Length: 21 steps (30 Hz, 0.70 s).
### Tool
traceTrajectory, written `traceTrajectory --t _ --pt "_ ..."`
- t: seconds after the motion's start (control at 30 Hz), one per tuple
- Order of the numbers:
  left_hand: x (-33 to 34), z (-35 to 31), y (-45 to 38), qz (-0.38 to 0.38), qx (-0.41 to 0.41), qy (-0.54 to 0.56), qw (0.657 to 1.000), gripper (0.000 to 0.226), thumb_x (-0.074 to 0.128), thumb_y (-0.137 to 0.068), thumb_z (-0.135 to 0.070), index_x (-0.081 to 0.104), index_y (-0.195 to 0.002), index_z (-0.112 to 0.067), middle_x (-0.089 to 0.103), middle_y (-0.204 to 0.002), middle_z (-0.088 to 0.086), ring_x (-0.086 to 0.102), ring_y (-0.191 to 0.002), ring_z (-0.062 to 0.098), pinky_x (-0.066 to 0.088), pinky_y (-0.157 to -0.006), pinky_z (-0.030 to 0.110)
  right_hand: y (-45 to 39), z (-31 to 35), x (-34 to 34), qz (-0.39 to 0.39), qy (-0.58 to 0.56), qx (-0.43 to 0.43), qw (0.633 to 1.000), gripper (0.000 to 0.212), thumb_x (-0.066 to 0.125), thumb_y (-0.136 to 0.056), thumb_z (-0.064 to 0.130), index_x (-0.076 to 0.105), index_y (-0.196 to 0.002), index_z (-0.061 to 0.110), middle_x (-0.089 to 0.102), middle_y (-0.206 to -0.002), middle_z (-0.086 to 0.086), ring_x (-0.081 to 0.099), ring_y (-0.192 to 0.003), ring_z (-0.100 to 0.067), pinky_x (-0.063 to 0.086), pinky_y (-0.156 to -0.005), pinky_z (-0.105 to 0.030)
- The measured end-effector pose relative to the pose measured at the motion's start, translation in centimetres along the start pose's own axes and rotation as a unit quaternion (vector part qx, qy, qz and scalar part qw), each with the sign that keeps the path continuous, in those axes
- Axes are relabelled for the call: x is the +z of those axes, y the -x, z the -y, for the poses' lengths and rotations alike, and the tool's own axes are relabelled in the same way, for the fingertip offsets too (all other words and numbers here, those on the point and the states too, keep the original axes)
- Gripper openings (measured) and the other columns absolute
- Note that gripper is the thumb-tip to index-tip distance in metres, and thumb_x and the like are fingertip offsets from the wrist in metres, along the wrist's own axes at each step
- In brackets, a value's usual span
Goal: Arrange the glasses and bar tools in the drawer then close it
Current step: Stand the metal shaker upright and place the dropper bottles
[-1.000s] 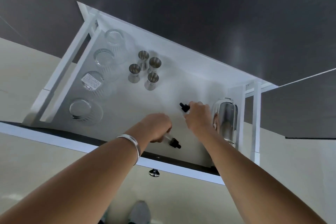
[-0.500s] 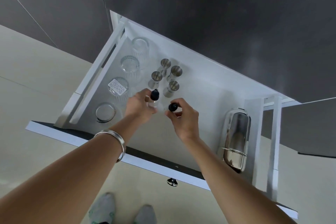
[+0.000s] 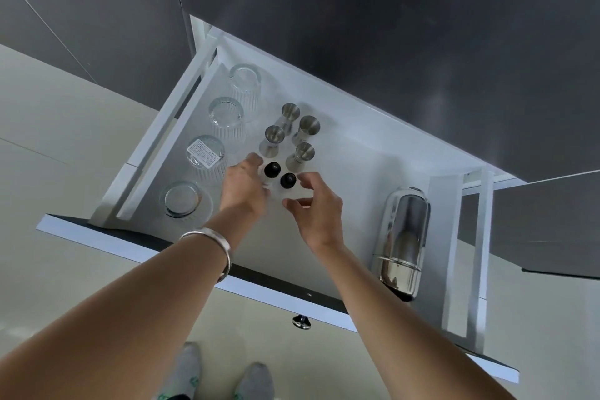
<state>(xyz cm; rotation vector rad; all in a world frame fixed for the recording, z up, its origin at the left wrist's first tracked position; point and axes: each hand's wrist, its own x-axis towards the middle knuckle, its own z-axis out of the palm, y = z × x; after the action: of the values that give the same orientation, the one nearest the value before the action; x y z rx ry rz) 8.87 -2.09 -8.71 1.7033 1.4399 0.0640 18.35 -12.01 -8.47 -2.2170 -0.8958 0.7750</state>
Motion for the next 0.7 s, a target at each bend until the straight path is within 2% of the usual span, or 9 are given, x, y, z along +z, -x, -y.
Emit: traceTrajectory --t 0.1,0.17,0.3,0.37,0.43,0.47,0.53,0.63,0.7 --pt "-1.4 -0.8 2.1 0.014 -0.004 -0.013 1.000 0.065 0.062 -0.081 0.010 0.040 -0.140 -0.008 0.052 -0.134 0.016 0.050 -0.122 0.031 0.045 -0.090 0.031 1.6 -1.2 -1.7 -0.003 0.039 0.024 0.999 0.038 0.072 -0.082 0.014 0.057 -0.117 0.017 0.063 -0.115 -0.002 0.067 -0.085 -0.020 0.055 -0.078 -0.028" --pt "-3.1 -1.3 5.0 -0.001 0.041 0.000 0.999 0.067 0.062 -0.080 0.009 0.040 -0.140 -0.008 0.053 -0.133 0.015 0.052 -0.121 0.029 0.045 -0.094 0.031 2.9 -1.9 -3.0 0.007 0.060 0.053 0.997 0.035 0.070 -0.083 0.016 0.058 -0.116 0.016 0.063 -0.115 -0.004 0.066 -0.086 -0.019 0.054 -0.079 -0.029" --pt "-6.8 -0.7 13.4 -0.153 0.160 0.036 0.975 0.043 0.067 -0.083 -0.005 0.057 -0.125 -0.010 0.061 -0.122 0.006 0.057 -0.109 0.023 0.038 -0.090 0.011 6.2 -2.2 -5.9 0.051 0.097 0.094 0.990 0.025 0.068 -0.086 0.019 0.063 -0.110 0.014 0.067 -0.110 -0.001 0.066 -0.091 -0.018 0.053 -0.081 -0.027" --pt "-7.1 0.4 17.4 -0.228 0.101 0.086 0.965 0.047 0.062 -0.085 -0.021 0.051 -0.127 -0.005 0.050 -0.131 0.013 0.044 -0.119 0.027 0.030 -0.099 0.016 8.6 -1.9 -7.3 0.010 0.101 0.084 0.991 0.021 0.069 -0.086 0.017 0.065 -0.106 0.012 0.070 -0.103 -0.001 0.065 -0.091 -0.019 0.052 -0.082 -0.027" --pt "-7.0 1.7 19.6 -0.253 -0.044 0.186 0.949 0.069 0.054 -0.085 -0.038 0.034 -0.140 0.000 0.033 -0.145 0.021 0.028 -0.132 0.030 0.023 -0.107 0.030 11.5 -1.6 -8.4 -0.070 0.111 0.068 0.989 0.022 0.069 -0.085 0.014 0.065 -0.106 0.010 0.069 -0.105 -0.007 0.063 -0.094 -0.025 0.050 -0.083 -0.030" --pt "-6.8 2.2 20.0 -0.229 -0.136 0.244 0.932 0.075 0.052 -0.088 -0.039 0.023 -0.146 -0.002 0.023 -0.152 0.021 0.021 -0.138 0.029 0.020 -0.110 0.034 13.0 -1.4 -8.5 -0.116 0.128 0.067 0.983 0.027 0.070 -0.084 0.013 0.063 -0.110 0.009 0.064 -0.112 -0.011 0.060 -0.099 -0.029 0.048 -0.085 -0.035" --pt "-6.4 2.6 20.2 -0.105 -0.270 0.322 0.901 0.068 0.039 -0.099 -0.037 0.004 -0.153 -0.015 0.016 -0.159 0.013 0.022 -0.143 0.026 0.020 -0.115 0.039 16.3 -0.6 -8.1 -0.200 0.143 0.113 0.963 0.048 0.074 -0.079 0.015 0.053 -0.122 0.007 0.046 -0.132 -0.020 0.043 -0.116 -0.037 0.042 -0.093 -0.046" --pt "-6.1 1.8 20.3 0.049 -0.303 0.414 0.857 0.055 0.023 -0.101 -0.045 -0.001 -0.150 -0.043 0.031 -0.156 0.003 0.052 -0.126 0.030 0.035 -0.106 0.045 19.9 1.6 -7.3 -0.277 -0.023 0.311 0.909 0.082 0.068 -0.076 0.040 0.031 -0.140 0.005 0.018 -0.151 -0.027 0.023 -0.134 -0.042 0.025 -0.109 -0.055" --pt "-5.8 0.9 20.2 0.077 -0.298 0.431 0.848 0.052 0.023 -0.101 -0.045 -0.001 -0.148 -0.048 0.039 -0.151 0.005 0.060 -0.114 0.032 0.037 -0.102 0.045 20.5 2.6 -6.7 -0.231 -0.152 0.447 0.850 0.089 0.065 -0.084 0.041 0.016 -0.149 0.003 0.014 -0.156 -0.024 0.019 -0.143 -0.038 0.019 -0.115 -0.048"
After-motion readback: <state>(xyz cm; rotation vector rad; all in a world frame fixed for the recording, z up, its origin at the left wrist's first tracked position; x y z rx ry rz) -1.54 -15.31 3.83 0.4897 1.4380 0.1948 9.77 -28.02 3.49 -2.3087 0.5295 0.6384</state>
